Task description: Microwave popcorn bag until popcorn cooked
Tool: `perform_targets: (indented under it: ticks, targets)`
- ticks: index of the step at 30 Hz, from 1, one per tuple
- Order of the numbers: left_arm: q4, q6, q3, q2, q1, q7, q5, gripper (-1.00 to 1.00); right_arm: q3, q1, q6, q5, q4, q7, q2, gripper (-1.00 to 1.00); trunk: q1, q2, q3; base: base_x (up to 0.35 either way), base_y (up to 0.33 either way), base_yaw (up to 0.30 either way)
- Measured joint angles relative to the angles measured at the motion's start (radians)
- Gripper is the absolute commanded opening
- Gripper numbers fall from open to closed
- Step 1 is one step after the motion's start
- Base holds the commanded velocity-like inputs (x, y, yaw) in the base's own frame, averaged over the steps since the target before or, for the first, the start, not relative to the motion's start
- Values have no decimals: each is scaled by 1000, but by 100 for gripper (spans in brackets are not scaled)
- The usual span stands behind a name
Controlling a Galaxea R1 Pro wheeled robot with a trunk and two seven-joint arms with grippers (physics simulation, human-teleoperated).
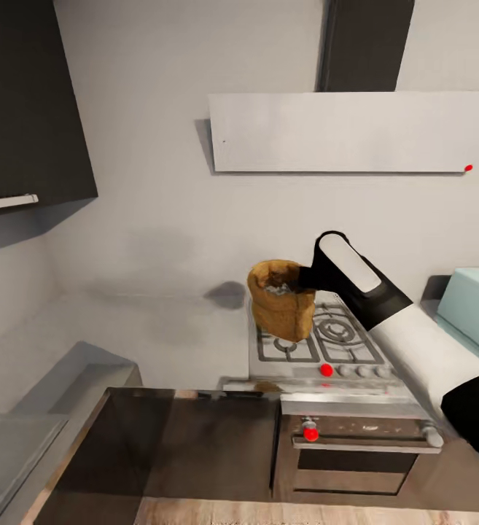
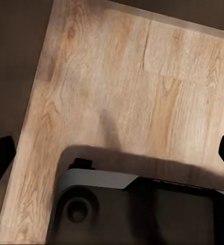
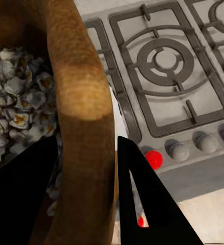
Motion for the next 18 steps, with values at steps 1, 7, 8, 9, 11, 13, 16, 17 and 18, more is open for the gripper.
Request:
perform_targets:
  ticks: [1,7,8,9,11,13,16,17,18]
  targets:
    - [0,0,0,0,0,1,0,100,-3,0,2,-1,0,0,-8,-100,0,0,0,-337,-146,0]
    - [0,0,0,0,0,4,0,100,-4,6,4,-1,1,0,-17,-100,0,0,0,-337,-146,0]
    - [0,0,0,0,0,5,0,100,-3,8,4,-1,0,0,-18,-100,0,0,0,-337,-147,0]
    - [0,0,0,0,0,5,-1,100,-2,9,4,-1,0,0,-19,-100,0,0,0,-337,-149,0]
    - [0,0,0,-1,0,5,-1,100,-1,11,4,-1,0,0,-20,-100,0,0,0,-334,-164,0]
    - [0,0,0,-1,0,6,-1,100,-3,11,4,-1,0,0,-22,-100,0,0,0,-321,-194,0]
    - [0,0,0,-2,0,6,-1,100,-1,12,4,-1,0,0,-23,-100,0,0,0,-313,-207,0]
    - [0,0,0,-2,0,6,-1,100,-1,12,4,-1,0,0,-23,-100,0,0,0,-311,-209,0]
    - [0,0,0,-2,0,6,-2,100,0,12,4,-1,0,0,-23,-100,0,0,0,-311,-210,0]
